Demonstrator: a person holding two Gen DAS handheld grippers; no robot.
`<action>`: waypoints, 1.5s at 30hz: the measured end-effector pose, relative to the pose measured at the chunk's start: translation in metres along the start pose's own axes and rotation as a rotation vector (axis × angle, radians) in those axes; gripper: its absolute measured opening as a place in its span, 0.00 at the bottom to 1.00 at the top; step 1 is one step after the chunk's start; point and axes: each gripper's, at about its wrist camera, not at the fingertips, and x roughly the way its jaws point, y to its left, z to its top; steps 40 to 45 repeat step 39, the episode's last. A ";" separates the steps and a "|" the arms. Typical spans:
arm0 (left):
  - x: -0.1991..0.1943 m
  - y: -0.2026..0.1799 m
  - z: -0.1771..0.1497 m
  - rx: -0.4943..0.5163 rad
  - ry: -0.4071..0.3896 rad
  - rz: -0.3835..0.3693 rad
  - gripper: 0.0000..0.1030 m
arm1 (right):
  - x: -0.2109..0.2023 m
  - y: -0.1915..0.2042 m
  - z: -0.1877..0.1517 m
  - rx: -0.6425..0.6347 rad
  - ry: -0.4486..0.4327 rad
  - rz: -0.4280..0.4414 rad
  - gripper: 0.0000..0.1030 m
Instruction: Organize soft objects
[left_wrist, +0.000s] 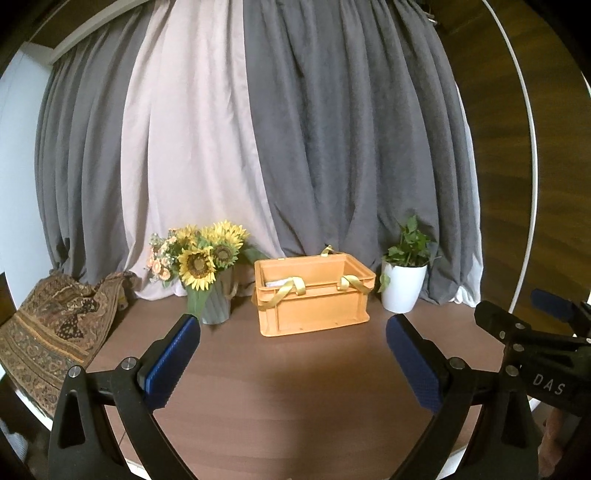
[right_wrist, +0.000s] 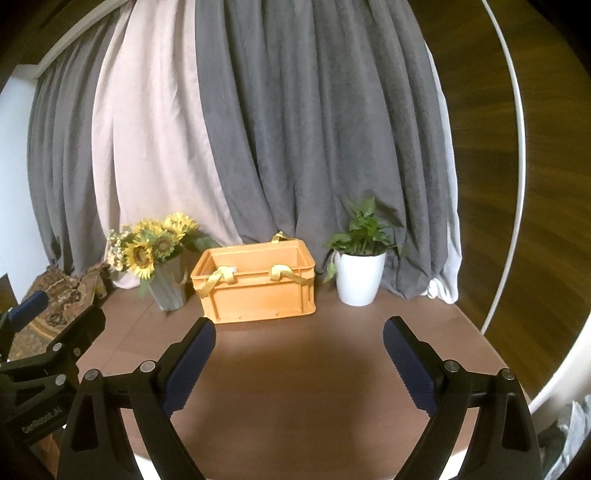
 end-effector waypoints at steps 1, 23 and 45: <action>-0.003 0.000 -0.001 0.000 -0.002 -0.001 1.00 | -0.004 -0.001 -0.001 0.001 0.000 -0.001 0.91; -0.049 -0.023 -0.006 0.030 -0.033 0.005 1.00 | -0.050 -0.024 -0.015 0.020 -0.027 -0.004 0.91; -0.063 -0.027 -0.006 0.022 -0.057 0.004 1.00 | -0.059 -0.029 -0.020 0.022 -0.032 0.001 0.91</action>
